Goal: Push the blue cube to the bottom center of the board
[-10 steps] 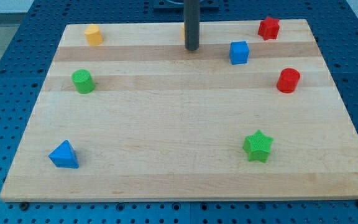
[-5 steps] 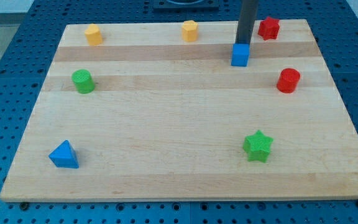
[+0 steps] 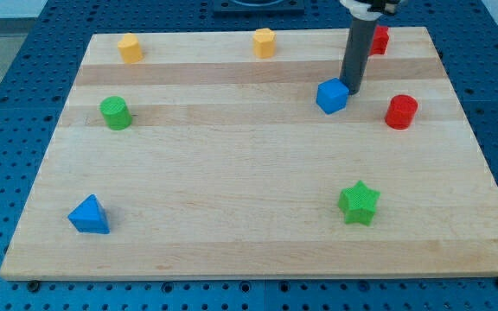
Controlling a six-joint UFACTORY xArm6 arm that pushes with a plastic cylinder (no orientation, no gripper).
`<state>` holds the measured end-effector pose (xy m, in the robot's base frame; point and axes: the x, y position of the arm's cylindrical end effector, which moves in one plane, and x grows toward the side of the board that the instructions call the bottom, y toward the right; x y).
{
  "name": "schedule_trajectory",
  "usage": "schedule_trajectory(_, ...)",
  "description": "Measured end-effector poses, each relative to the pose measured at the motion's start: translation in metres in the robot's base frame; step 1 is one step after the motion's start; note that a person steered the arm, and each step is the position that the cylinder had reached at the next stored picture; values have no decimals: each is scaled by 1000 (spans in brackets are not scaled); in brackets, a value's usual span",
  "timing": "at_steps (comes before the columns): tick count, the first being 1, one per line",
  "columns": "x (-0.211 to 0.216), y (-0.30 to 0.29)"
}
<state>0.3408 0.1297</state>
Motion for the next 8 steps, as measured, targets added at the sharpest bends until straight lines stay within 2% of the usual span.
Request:
schedule_trajectory(2, 2, -41)
schedule_trajectory(8, 86, -79)
